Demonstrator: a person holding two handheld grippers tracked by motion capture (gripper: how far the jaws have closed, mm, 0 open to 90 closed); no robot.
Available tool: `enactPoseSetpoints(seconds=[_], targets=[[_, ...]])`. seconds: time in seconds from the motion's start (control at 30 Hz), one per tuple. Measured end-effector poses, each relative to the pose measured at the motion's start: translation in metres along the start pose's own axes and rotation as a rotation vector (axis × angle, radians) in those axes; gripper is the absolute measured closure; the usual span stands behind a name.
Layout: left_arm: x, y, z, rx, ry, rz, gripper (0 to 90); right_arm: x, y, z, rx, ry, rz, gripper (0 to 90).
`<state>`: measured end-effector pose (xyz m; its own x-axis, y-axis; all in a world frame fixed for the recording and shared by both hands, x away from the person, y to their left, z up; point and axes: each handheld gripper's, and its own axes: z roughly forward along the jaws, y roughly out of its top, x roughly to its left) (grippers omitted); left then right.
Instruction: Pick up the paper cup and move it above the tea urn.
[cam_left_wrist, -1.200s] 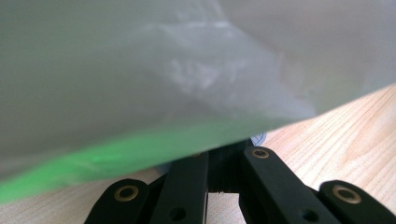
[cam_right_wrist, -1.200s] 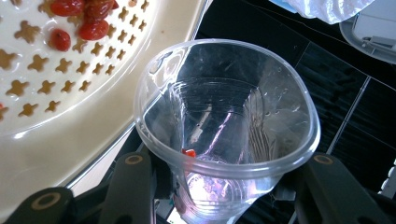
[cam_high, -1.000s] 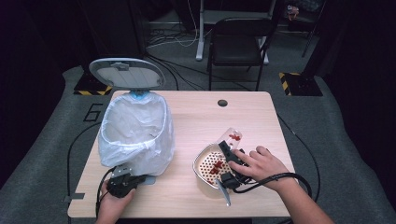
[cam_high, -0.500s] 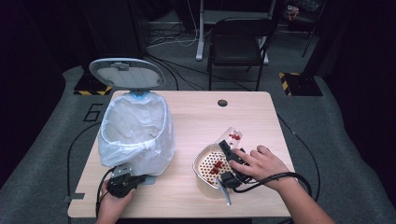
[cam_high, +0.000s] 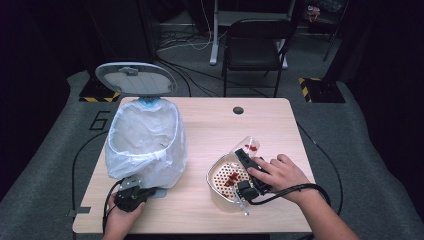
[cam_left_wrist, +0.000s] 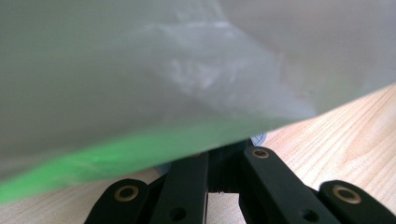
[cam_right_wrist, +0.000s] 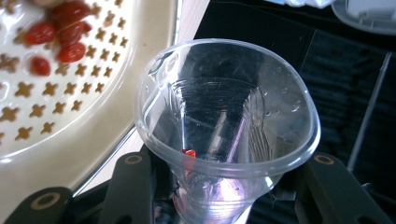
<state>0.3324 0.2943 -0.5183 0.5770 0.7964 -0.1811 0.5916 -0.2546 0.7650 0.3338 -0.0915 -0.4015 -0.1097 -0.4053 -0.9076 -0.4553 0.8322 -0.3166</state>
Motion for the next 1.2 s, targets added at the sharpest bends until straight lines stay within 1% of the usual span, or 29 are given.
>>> enactPoseSetpoints(seconds=[0.03,0.07,0.1,0.13,0.17,0.2,0.23,0.27,0.3,0.33,0.4,0.43,0.47,0.5,0.57,0.63,0.67,0.73,0.77,0.9,0.97,1.0,1.03,1.07,1.13,1.2], targets=[[0.000,0.000,0.000,0.000,0.000,0.000,90.0,0.004,-0.002,-0.002,0.020,-0.001,0.112,53.9],[0.000,0.000,0.000,0.000,0.000,-0.001,90.0,0.003,-0.003,-0.002,0.014,0.024,0.160,53.9],[0.000,0.000,0.000,-0.002,0.000,-0.004,90.0,0.001,-0.004,-0.002,0.010,0.035,0.195,53.8],[-0.001,0.000,0.000,-0.004,0.000,-0.016,90.0,0.000,-0.006,-0.002,0.007,0.051,0.234,53.7],[0.000,0.000,0.000,0.000,-0.001,-0.006,90.0,-0.003,-0.008,-0.001,-0.001,0.070,0.276,53.7],[-0.002,0.000,0.000,-0.003,0.006,-0.021,90.0,-0.005,-0.011,0.000,-0.011,0.087,0.330,53.7],[0.000,0.000,0.000,0.002,-0.007,-0.002,90.0,-0.008,-0.014,0.000,-0.015,0.093,0.398,53.6],[0.000,0.000,0.000,0.001,0.000,-0.002,90.0,-0.011,-0.018,0.000,-0.023,0.102,0.454,53.6],[0.000,0.000,0.000,0.002,0.000,0.002,90.0,-0.013,-0.020,0.001,-0.030,0.107,0.491,53.6],[0.000,0.000,0.000,0.002,0.000,0.004,90.0,-0.015,-0.025,0.001,-0.032,0.111,0.550,53.6],[0.000,0.000,0.000,0.002,-0.001,0.004,90.0,-0.018,-0.030,0.002,-0.045,0.120,0.620,53.6],[0.000,0.000,0.000,0.001,-0.001,0.003,90.0,-0.019,-0.033,0.002,-0.057,0.136,0.667,53.5],[-0.001,0.000,0.000,-0.001,-0.001,-0.009,90.0,-0.020,-0.035,0.002,-0.064,0.147,0.694,53.5],[0.000,0.000,0.000,0.002,-0.001,0.004,90.0,-0.021,-0.037,0.003,-0.073,0.166,0.728,53.5],[0.000,0.000,0.000,0.000,-0.001,0.001,90.0,-0.023,-0.042,0.004,-0.090,0.199,0.800,53.4],[0.000,0.000,0.000,-0.002,0.000,-0.001,90.0,-0.025,-0.048,0.006,-0.116,0.239,0.901,53.4],[0.000,0.000,0.000,-0.001,-0.001,-0.001,90.0,-0.025,-0.051,0.007,-0.126,0.250,0.935,53.5],[0.000,0.000,0.000,0.002,-0.001,0.004,90.0,-0.026,-0.059,0.009,-0.151,0.275,1.029,53.5],[0.000,0.000,0.000,0.003,-0.001,0.004,90.0,-0.027,-0.061,0.010,-0.158,0.286,1.083,53.5],[0.000,0.000,0.000,0.003,-0.001,0.002,90.0,-0.028,-0.074,0.011,-0.210,0.311,1.224,53.6],[0.000,0.000,0.000,0.002,0.000,0.000,90.0,-0.029,-0.080,0.012,-0.240,0.316,1.285,53.6],[0.000,0.000,0.000,0.002,0.000,0.001,90.0,-0.029,-0.082,0.012,-0.253,0.322,1.303,53.6],[-0.001,0.000,0.000,-0.002,0.003,-0.018,90.0,-0.029,-0.085,0.013,-0.271,0.327,1.327,53.6],[-0.002,-0.001,0.000,-0.006,0.009,-0.031,90.0,-0.029,-0.086,0.014,-0.277,0.328,1.342,53.6],[-0.002,0.000,0.000,-0.004,0.005,-0.024,90.0,-0.030,-0.090,0.015,-0.298,0.336,1.378,53.6],[-0.002,0.000,0.000,-0.004,0.006,-0.027,90.0,-0.031,-0.092,0.016,-0.319,0.348,1.410,53.6]])
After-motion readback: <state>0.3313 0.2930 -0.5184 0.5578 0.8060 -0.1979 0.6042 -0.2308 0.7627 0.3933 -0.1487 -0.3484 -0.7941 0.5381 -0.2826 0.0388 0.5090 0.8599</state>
